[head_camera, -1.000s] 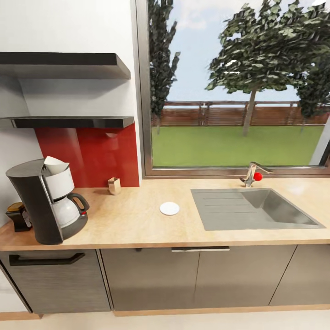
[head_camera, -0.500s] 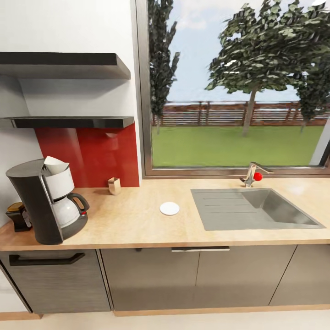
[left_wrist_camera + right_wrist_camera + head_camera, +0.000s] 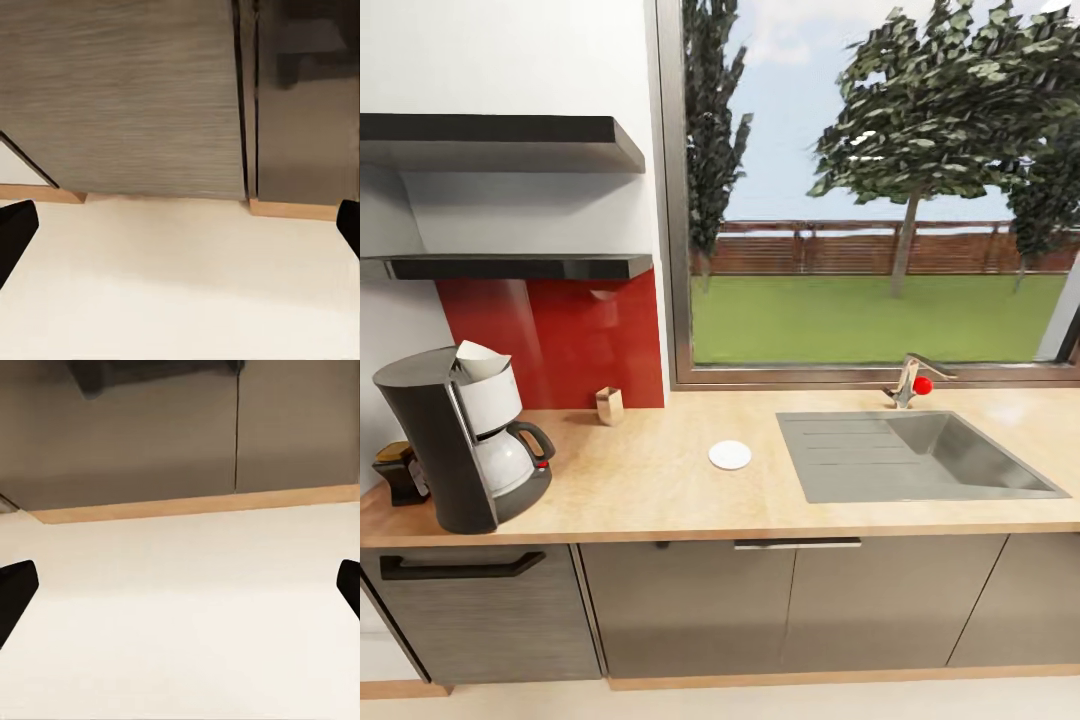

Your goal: Set up a coffee station on the kitchen countertop: keep the coffee maker on the countertop, move the bottle of coffee from the kitchen shelf to the counter next to the coffee maker, place a paper coffee filter on top of the coffee maker, put the saucer next to the coffee maker with the coffee cup on the saucer, and place the electric kettle next to the coffee maker.

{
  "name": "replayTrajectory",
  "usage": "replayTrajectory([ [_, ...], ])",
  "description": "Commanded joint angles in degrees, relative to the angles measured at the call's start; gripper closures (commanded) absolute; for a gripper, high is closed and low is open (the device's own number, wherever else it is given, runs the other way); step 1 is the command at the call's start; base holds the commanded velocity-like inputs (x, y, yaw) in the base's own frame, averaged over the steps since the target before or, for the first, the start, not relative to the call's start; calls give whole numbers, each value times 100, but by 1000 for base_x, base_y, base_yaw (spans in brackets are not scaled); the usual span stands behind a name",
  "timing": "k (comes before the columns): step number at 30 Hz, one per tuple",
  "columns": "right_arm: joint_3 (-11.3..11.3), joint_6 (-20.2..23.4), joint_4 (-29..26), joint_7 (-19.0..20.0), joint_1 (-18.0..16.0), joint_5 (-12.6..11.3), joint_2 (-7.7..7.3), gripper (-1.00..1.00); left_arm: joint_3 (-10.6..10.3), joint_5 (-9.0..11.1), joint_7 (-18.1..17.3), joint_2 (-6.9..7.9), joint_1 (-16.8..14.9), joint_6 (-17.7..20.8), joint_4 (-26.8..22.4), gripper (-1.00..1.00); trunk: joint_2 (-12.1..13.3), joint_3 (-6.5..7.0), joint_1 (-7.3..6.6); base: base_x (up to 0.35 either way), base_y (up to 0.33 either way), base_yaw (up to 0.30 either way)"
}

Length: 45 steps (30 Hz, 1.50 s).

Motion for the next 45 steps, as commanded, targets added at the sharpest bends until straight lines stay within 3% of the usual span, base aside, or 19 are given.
replayTrajectory([
  [1,48,-220,-66,-18,-47,-45,-1,-100,22,-60,29,-46,-19,-303,-42,-100,-4,-2,2,0,0,0],
  [3,48,-477,-241,-17,-114,-46,-1,-100,24,-58,32,-100,-34,-754,-213,-100,-4,-2,2,0,0,0],
  [5,48,-570,-425,-17,-155,-47,-1,-100,28,-51,35,-129,-43,-965,-397,-100,-4,-2,2,0,0,0],
  [9,48,-654,-945,-17,-242,-45,-1,-100,28,-11,37,-294,-51,-1138,-953,-100,-4,-2,2,0,0,0],
  [16,40,-695,-1601,-17,-324,-44,-5,-100,-63,48,32,-883,-59,-1189,-2331,-100,-4,-2,2,0,0,0],
  [21,-154,-907,-1998,-15,-384,-44,-9,-100,-623,64,79,-1028,-144,-1134,-2967,-100,-4,-2,2,0,0,0],
  [25,-431,-984,-2496,-5,-399,-44,-10,-100,-910,143,95,-1054,-338,-1095,-3309,-100,-4,-2,2,0,0,0],
  [29,-552,-1000,-2988,6,-403,-39,-10,-100,-1061,236,95,-1071,-526,-965,-3637,-100,-4,-2,2,0,0,0],
  [34,-584,-1004,-3600,10,-422,-11,-10,-100,-1354,342,97,-1067,-703,-268,-4150,-100,-4,-2,2,0,0,0],
  [38,-789,-1005,-4053,8,-456,235,-10,-100,-1437,500,94,-1056,-765,368,-4713,-100,-4,-2,2,0,0,0],
  [42,-1498,-886,-4522,1,-617,774,-8,-100,-1456,664,64,-1031,-974,1283,-5239,-100,-4,-2,2,0,0,0],
  [45,-2001,-179,-4757,-17,-992,1204,-3,-100,-1465,707,13,-1003,-1338,2342,-5415,-100,-4,-2,2,0,0,0],
])
